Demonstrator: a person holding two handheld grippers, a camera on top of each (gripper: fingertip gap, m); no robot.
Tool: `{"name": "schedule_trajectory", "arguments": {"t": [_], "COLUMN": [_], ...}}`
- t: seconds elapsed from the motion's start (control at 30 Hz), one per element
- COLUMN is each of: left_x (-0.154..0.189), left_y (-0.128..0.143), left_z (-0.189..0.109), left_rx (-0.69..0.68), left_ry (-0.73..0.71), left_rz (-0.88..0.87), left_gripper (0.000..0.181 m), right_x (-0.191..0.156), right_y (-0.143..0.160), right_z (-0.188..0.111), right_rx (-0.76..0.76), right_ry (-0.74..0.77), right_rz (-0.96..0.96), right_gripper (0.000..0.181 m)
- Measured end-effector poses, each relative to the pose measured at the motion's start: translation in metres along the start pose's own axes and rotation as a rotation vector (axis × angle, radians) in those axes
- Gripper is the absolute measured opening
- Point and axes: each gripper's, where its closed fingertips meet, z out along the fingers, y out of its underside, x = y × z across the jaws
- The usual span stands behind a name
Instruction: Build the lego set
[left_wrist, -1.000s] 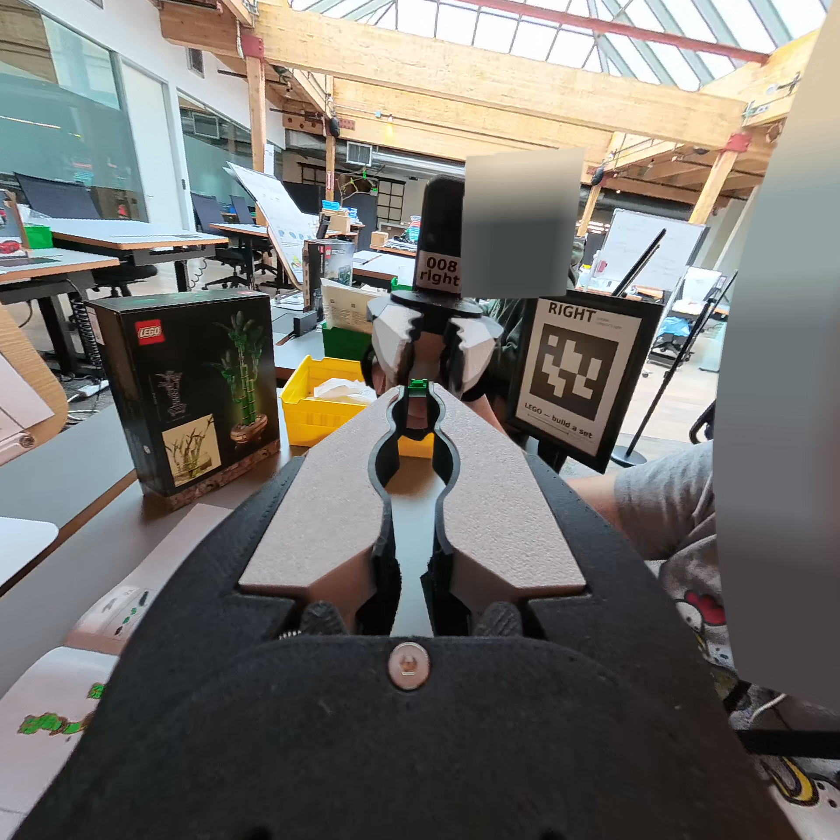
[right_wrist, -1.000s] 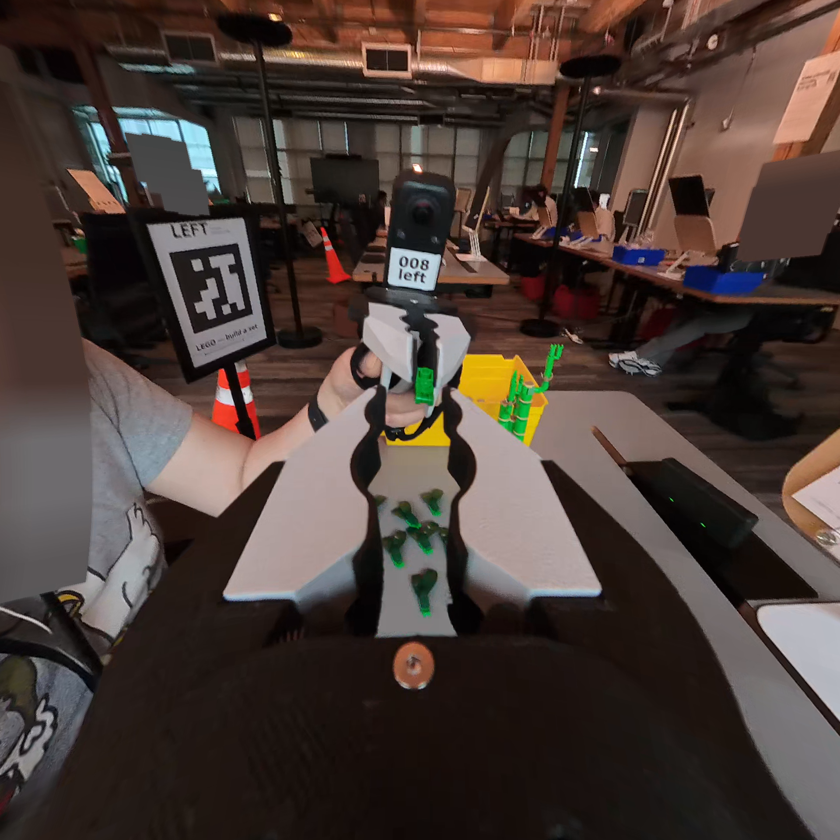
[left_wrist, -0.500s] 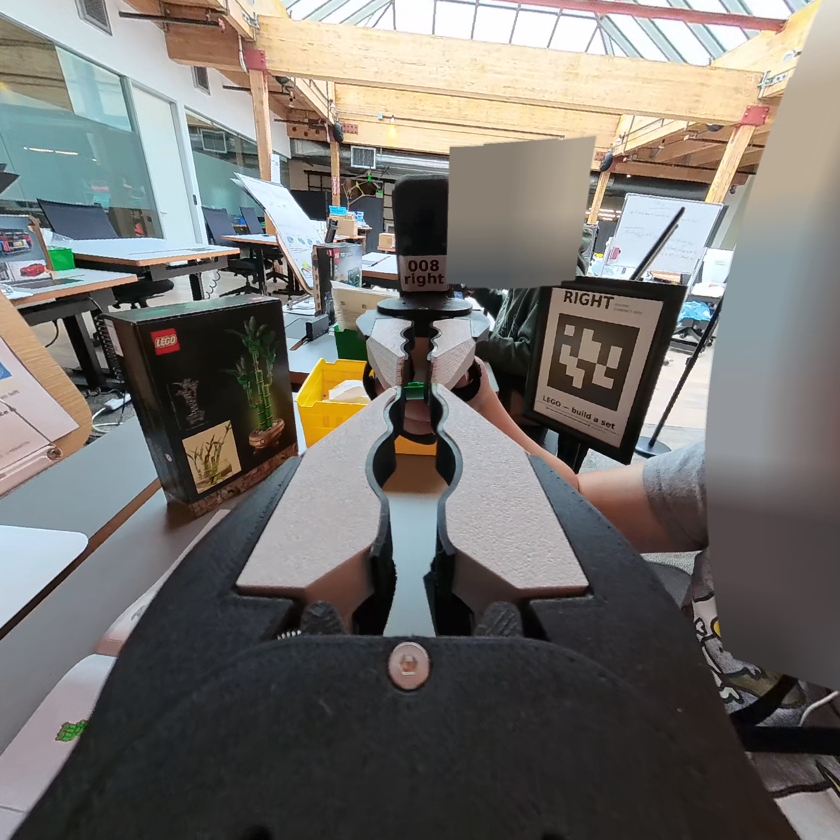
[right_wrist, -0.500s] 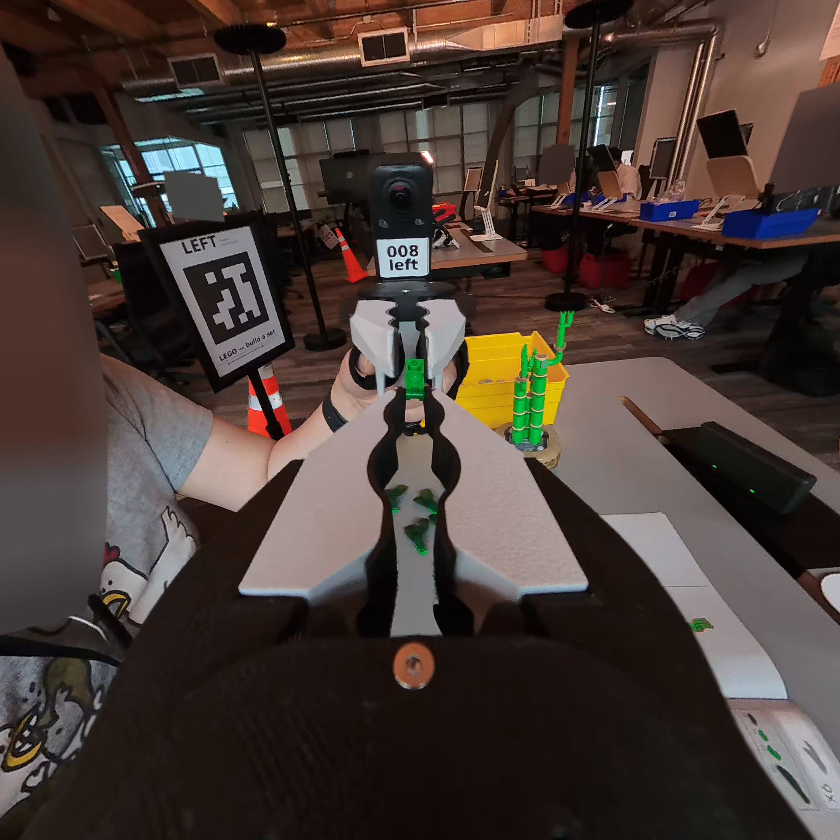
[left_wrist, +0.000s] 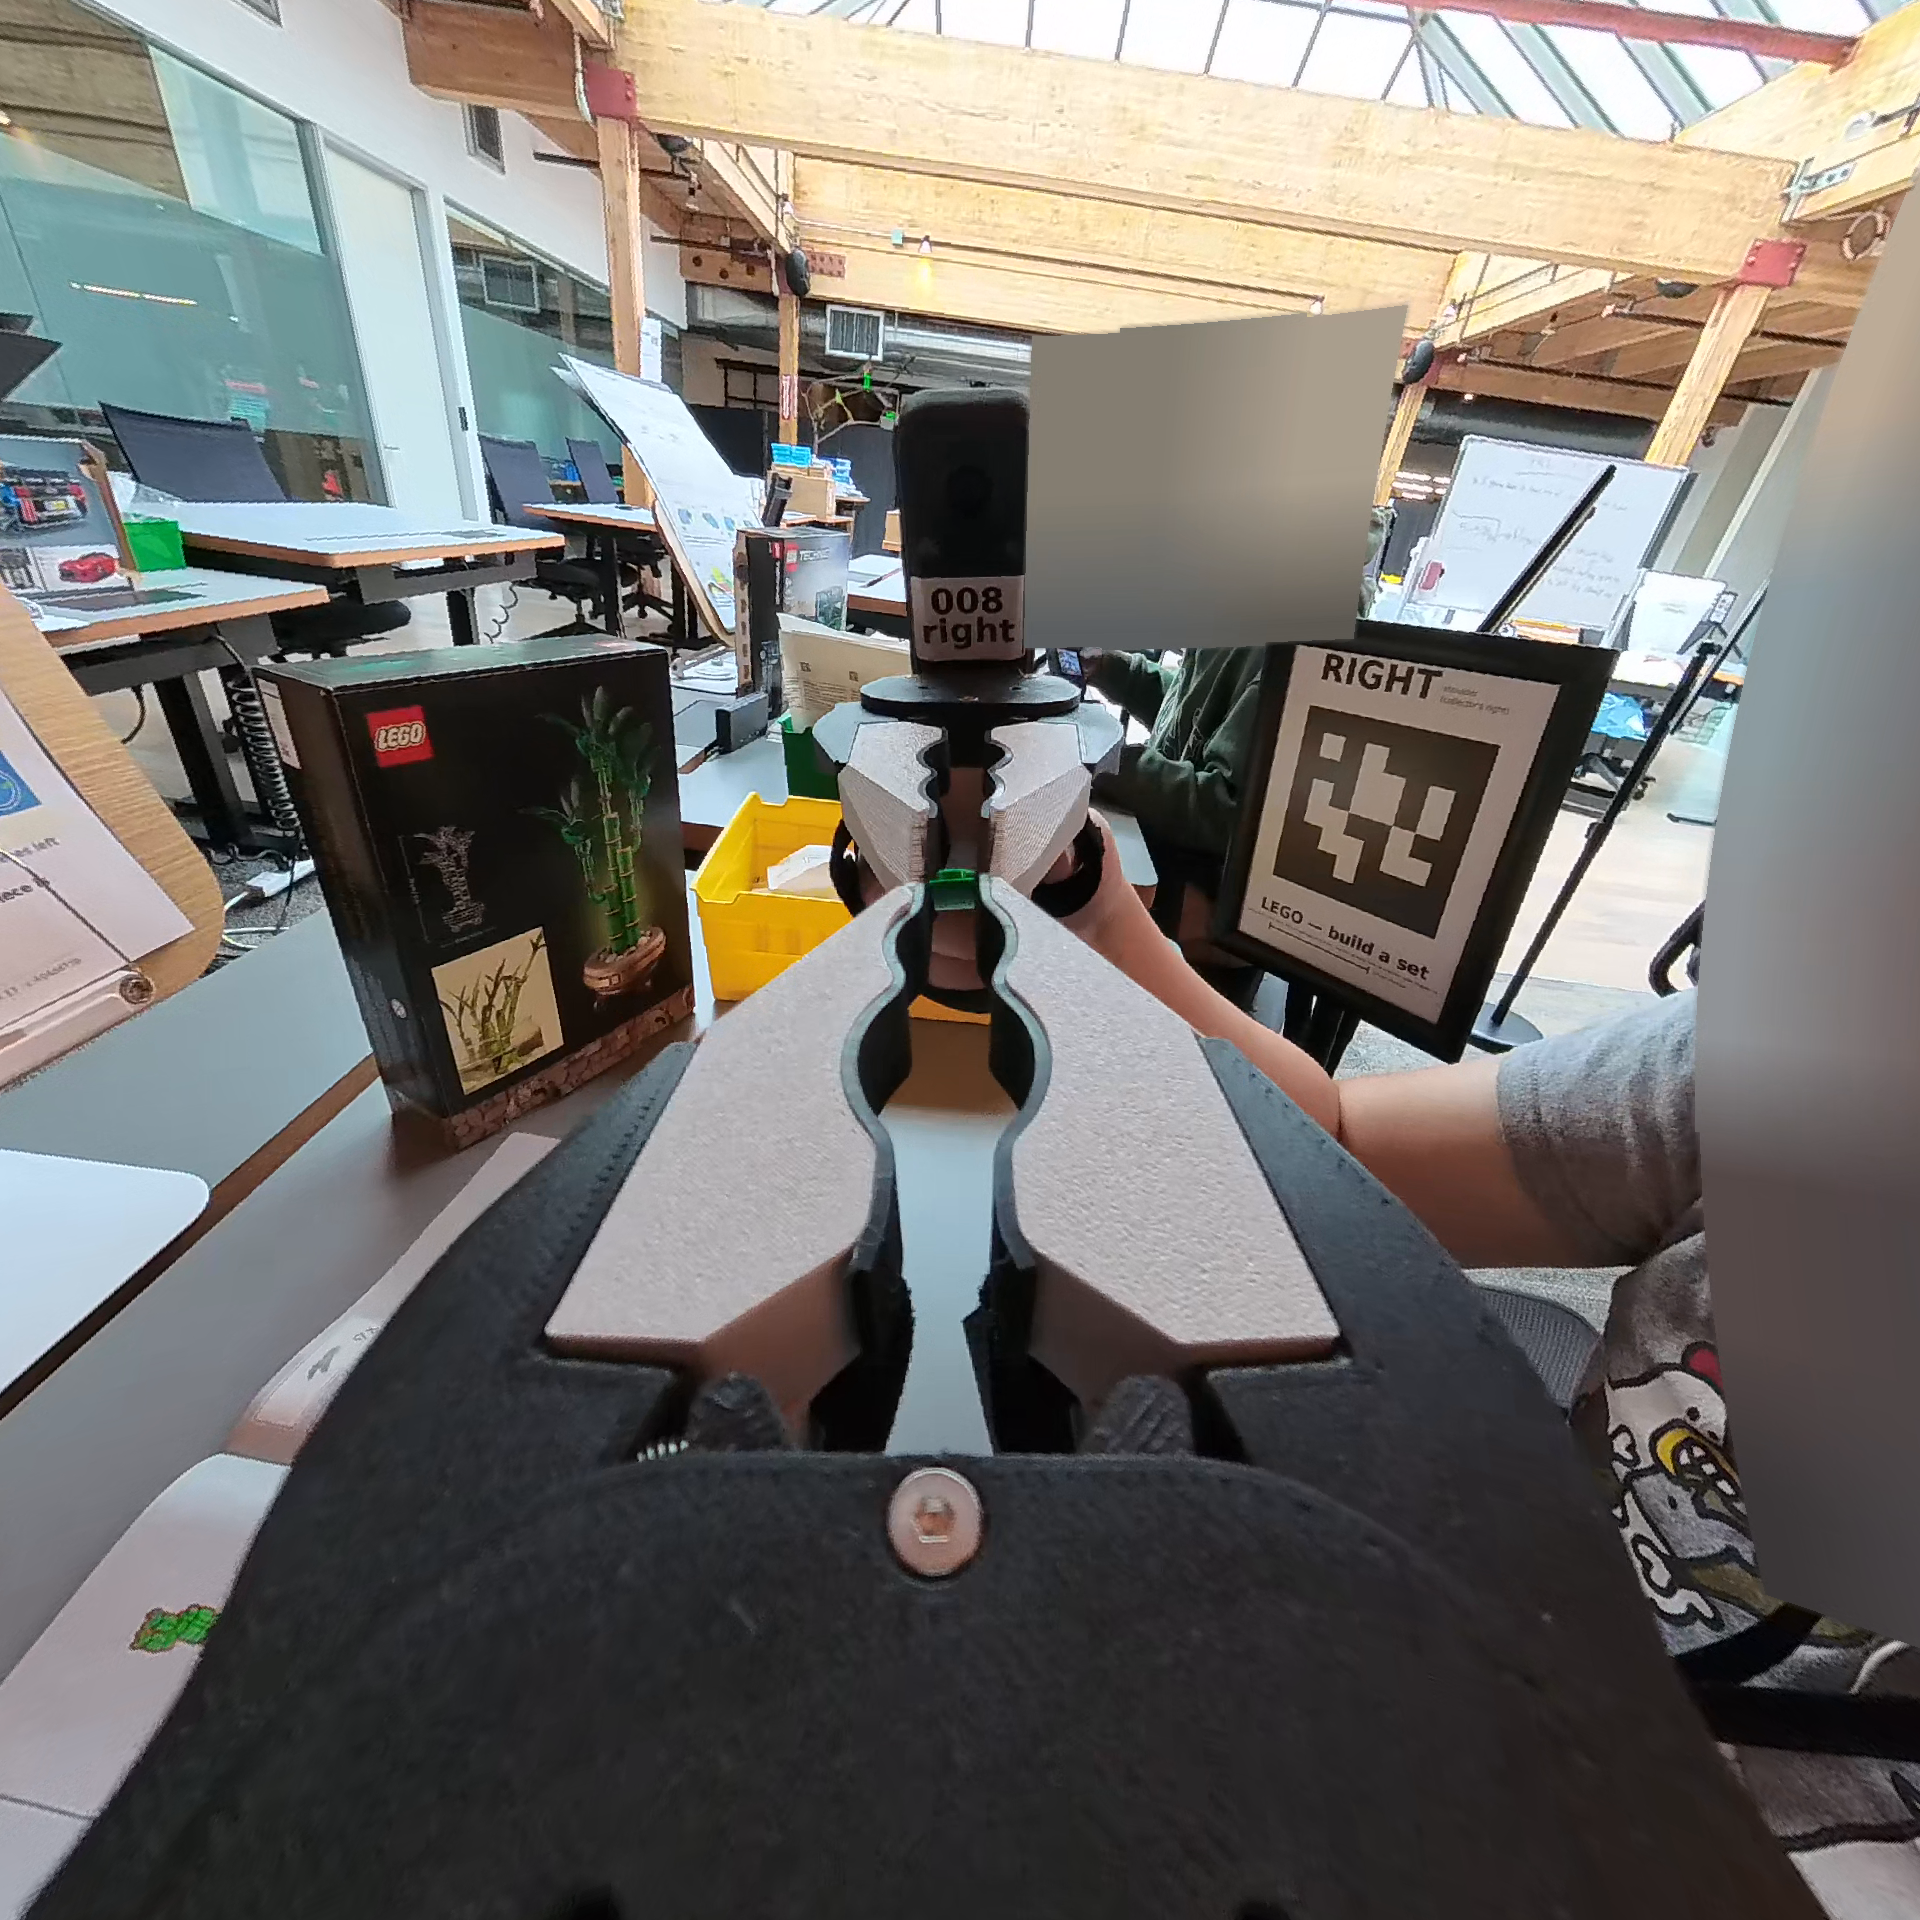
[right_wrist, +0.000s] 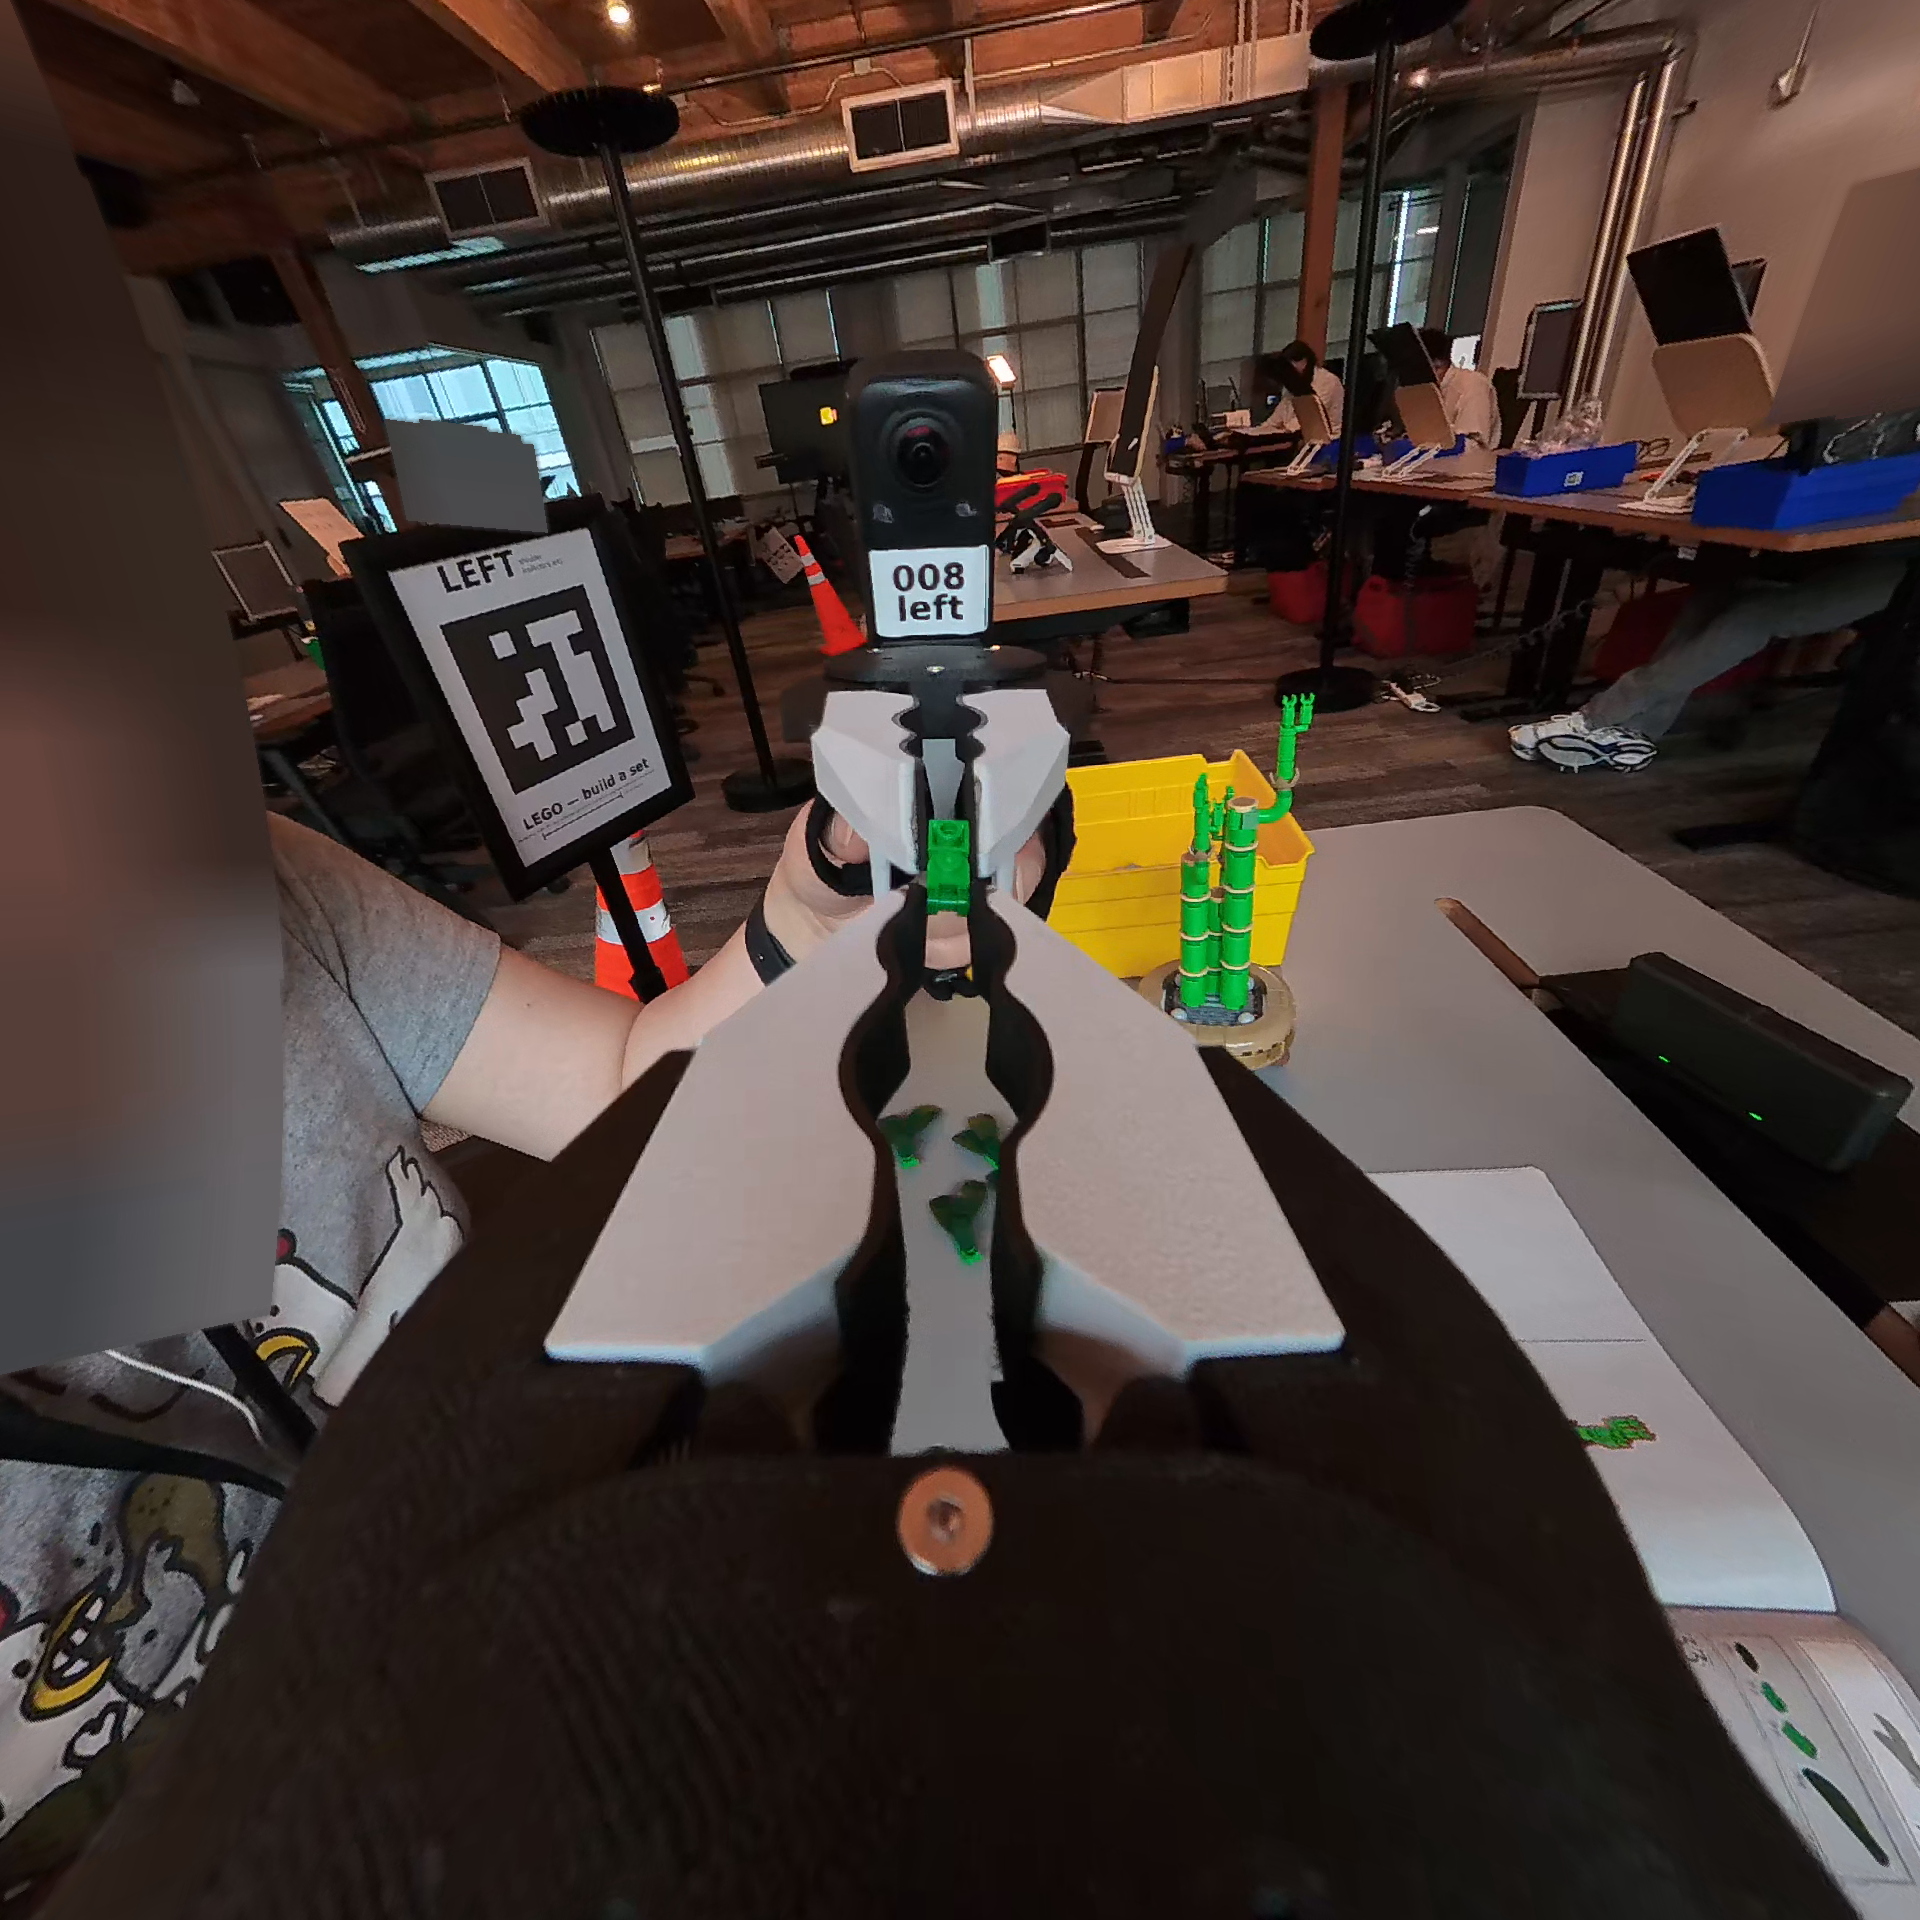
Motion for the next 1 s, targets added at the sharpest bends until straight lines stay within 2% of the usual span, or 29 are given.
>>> {"name": "schedule_trajectory", "arguments": {"t": [0.57, 0.8, 1.0], "left_x": [-0.003, -0.006, -0.005], "left_y": [0.002, 0.013, 0.017], "left_z": [0.001, -0.002, -0.012], "left_rx": [-0.003, -0.078, -0.131], "left_ry": [-0.010, -0.003, 0.003], "left_rz": [-0.003, -0.004, -0.020], "left_gripper": [0.005, 0.006, 0.026], "right_x": [0.003, 0.007, 0.010], "right_y": [0.002, 0.013, 0.023], "right_z": [-0.001, -0.004, -0.012], "right_rx": [-0.006, -0.092, -0.169], "right_ry": [0.010, 0.036, 0.075], "right_rz": [-0.011, -0.021, -0.035], "right_gripper": [0.006, 0.006, 0.006]}}
